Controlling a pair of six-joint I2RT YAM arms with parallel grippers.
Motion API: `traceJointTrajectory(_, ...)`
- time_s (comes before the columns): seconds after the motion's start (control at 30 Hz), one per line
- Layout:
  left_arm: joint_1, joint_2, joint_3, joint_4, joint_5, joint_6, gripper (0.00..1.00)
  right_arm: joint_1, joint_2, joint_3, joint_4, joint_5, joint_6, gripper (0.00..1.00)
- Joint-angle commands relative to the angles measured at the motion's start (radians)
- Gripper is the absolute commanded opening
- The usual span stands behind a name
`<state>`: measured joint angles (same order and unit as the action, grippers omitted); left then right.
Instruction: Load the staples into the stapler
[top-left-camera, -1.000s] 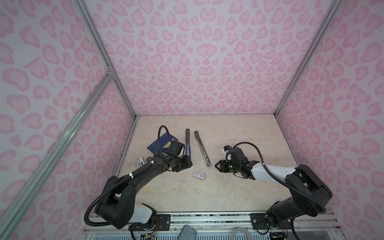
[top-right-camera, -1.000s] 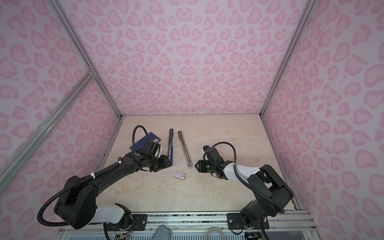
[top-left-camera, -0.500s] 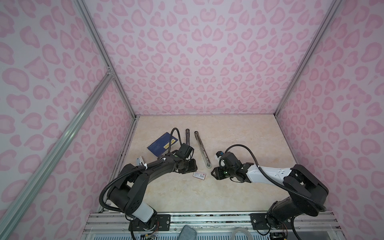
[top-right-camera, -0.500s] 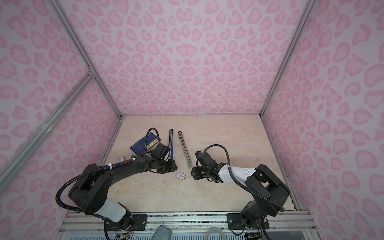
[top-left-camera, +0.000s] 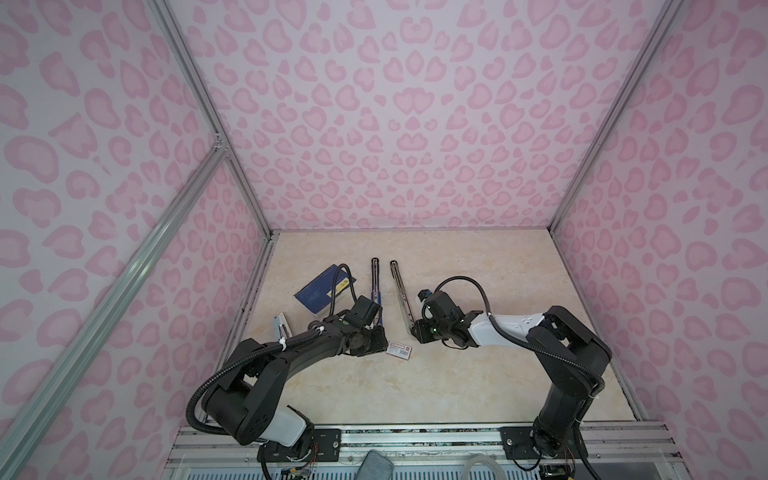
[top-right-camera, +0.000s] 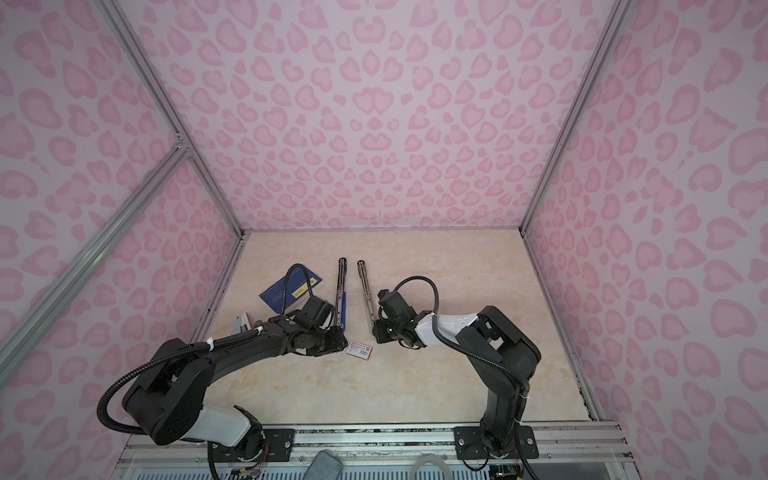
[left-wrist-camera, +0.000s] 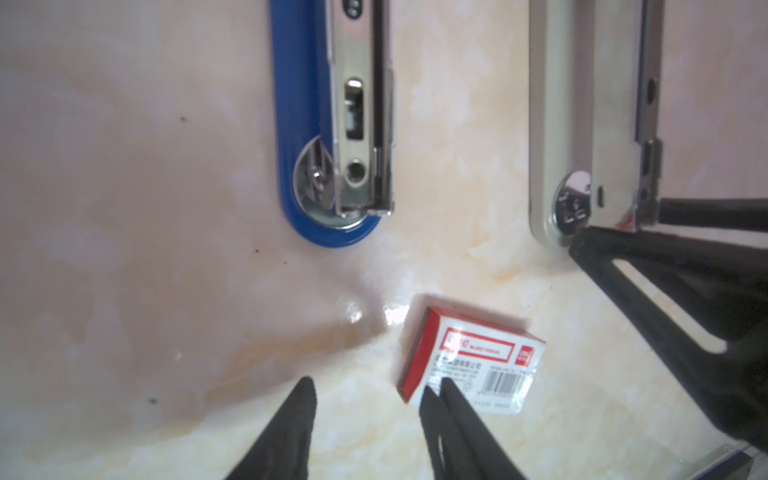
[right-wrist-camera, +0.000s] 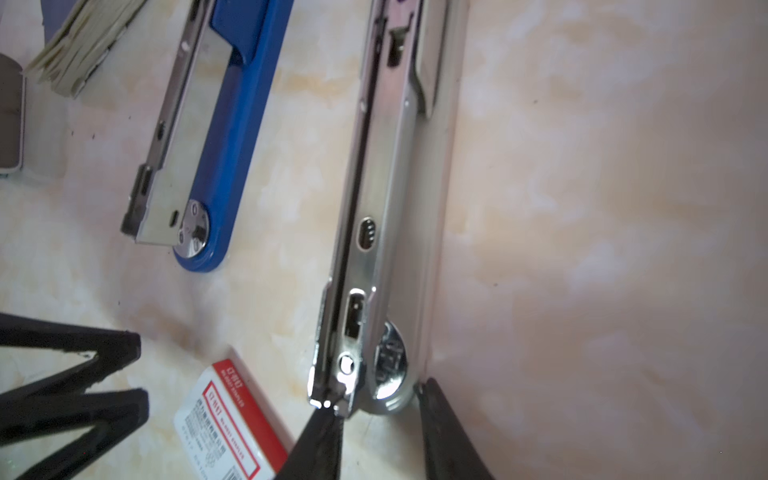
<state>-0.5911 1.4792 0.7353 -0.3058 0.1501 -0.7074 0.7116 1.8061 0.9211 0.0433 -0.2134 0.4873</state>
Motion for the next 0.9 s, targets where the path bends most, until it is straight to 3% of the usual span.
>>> traceJointTrajectory(0.0, 0.001, -0.009, -0.001, 0.048, -0.005, 0.004, 0.53, -0.025, 0.007, 0.007, 0.033, 0.033, 0.008, 0.33)
traceJointTrajectory(0.27, 0.000, 0.030, 0.029, 0.105, 0.037, 0.058, 0.55, -0.026, -0.080, -0.029, 0.003, 0.001, -0.022, 0.47)
traceJointTrajectory(0.53, -0.003, 0.119, 0.057, 0.128, 0.092, 0.077, 0.49, -0.014, -0.230, -0.189, -0.016, -0.039, 0.006, 0.42)
traceJointTrajectory(0.67, -0.012, 0.138, 0.053, 0.140, 0.126, 0.080, 0.40, 0.016, -0.247, -0.205, -0.073, -0.055, -0.007, 0.40)
traceJointTrajectory(0.87, -0.038, 0.126, 0.036, 0.145, 0.142, 0.076, 0.38, 0.060, -0.235, -0.225, -0.103, -0.072, -0.004, 0.41)
